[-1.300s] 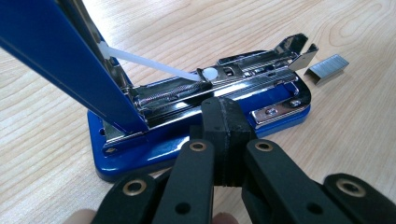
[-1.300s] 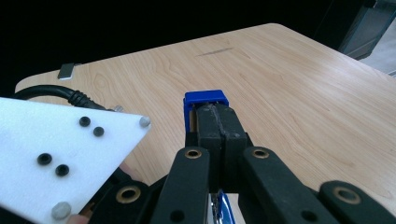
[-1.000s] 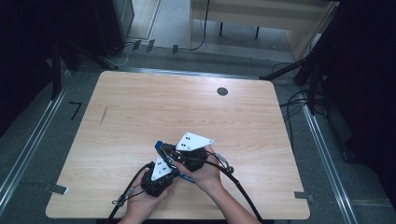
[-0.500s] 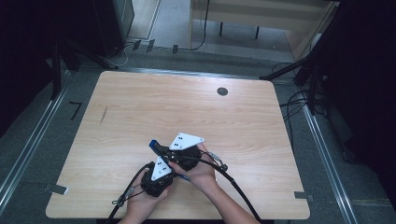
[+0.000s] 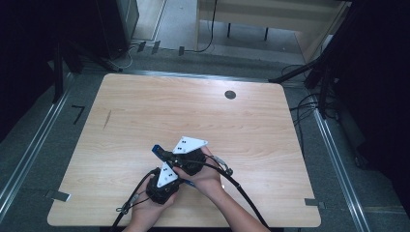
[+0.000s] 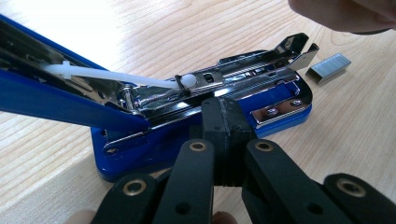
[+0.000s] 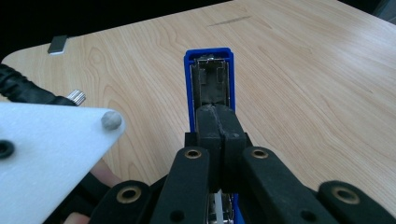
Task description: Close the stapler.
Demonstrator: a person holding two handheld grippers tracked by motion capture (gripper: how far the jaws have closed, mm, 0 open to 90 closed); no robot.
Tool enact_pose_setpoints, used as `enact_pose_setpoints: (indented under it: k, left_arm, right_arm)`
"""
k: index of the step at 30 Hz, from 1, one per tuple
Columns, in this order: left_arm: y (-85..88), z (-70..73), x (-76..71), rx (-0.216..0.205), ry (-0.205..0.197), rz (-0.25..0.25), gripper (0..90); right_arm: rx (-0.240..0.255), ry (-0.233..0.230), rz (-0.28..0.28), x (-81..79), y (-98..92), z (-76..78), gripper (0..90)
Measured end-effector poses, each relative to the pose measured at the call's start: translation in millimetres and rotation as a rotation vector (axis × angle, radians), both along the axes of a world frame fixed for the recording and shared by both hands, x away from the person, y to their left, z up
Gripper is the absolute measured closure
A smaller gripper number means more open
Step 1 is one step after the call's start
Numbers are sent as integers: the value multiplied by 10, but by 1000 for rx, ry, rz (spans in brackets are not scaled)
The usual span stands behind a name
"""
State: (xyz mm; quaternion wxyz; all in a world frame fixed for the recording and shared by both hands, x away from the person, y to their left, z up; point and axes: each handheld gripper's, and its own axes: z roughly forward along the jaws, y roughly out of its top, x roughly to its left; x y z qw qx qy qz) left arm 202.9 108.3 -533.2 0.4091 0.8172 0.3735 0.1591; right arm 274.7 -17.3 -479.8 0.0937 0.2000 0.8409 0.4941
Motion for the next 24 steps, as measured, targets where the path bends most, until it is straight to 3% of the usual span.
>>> enact_pose_setpoints:
  k: [24]
  left_arm:
    - [10,3,6,3,6,-3,900]
  right_arm:
    - [-103,37,-11,71,189,-194,900]
